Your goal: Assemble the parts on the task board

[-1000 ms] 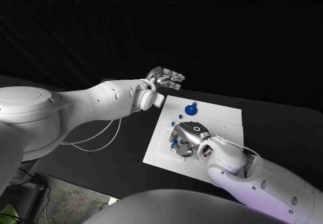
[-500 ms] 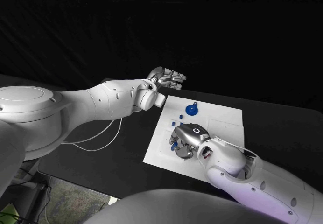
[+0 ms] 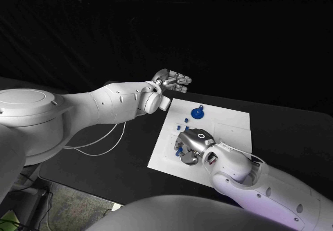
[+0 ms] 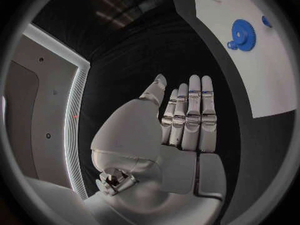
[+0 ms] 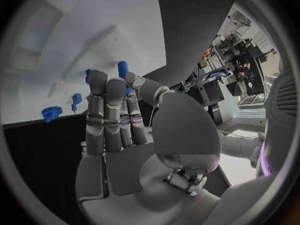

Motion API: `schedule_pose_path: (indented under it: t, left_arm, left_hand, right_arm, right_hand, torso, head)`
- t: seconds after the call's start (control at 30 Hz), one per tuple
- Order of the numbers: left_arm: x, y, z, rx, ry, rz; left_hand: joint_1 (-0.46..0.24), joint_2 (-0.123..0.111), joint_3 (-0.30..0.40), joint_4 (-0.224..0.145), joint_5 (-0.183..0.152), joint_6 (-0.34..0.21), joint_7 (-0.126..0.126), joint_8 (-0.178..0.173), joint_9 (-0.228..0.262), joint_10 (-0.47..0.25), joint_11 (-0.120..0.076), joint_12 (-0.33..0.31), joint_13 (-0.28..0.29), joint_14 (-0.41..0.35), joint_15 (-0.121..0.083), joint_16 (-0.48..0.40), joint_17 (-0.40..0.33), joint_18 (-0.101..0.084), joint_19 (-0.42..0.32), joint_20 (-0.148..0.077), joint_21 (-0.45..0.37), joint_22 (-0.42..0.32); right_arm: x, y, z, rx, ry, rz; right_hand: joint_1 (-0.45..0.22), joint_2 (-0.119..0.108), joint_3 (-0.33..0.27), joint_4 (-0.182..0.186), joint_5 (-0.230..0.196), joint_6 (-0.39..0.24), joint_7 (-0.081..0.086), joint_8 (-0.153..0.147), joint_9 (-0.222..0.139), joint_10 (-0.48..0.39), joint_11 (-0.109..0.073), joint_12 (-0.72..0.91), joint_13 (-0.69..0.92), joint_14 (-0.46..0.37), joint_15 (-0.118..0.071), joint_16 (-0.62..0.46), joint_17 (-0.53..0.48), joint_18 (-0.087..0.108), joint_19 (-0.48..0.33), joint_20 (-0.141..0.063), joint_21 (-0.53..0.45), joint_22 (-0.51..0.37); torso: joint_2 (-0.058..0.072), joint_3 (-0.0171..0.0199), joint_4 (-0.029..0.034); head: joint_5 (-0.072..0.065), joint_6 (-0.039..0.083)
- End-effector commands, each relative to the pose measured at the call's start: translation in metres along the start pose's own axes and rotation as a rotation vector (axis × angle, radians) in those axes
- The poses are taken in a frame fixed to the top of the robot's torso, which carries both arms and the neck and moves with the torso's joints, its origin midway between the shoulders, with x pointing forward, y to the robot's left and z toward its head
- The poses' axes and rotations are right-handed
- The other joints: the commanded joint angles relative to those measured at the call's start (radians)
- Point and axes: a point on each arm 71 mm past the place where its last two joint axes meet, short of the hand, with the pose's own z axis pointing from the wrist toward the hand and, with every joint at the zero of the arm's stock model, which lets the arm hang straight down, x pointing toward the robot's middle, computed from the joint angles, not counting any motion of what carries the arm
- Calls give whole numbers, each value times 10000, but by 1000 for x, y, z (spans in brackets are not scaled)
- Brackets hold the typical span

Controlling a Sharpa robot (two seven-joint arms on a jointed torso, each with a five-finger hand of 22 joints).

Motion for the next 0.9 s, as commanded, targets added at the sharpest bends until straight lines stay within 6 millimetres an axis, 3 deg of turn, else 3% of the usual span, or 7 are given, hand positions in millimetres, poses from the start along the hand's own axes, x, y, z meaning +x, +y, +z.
schedule_pose_path:
  t: [0.03,0.9]
  left_arm:
    - [2,-1,0,57,102,-60]
    - [3,0,0,40,141,-63]
  left_hand:
    - [20,91,16,60,-3,-66,-10,60,13,-74,20,-11,-7,-70,-15,-35,0,-102,32,64,46,-10]
    - [24,93,8,84,-3,-73,-8,60,14,-82,23,-11,-7,-83,-10,-36,0,-102,29,69,67,-97]
  right_arm:
    - [3,-1,0,-6,63,-256]
    - [9,-2,2,148,263,-478]
  right_hand:
    - [84,161,59,-43,60,74,-9,7,-14,781,-217,74,92,73,5,-35,16,138,310,-80,-46,28]
    - [77,164,69,-42,61,60,-2,5,-18,768,-211,74,91,62,10,-55,43,141,300,-74,-79,92]
  torso:
    - [0,-4,3]
    - [1,0,9]
  head:
    - [5,0]
    - [27,0]
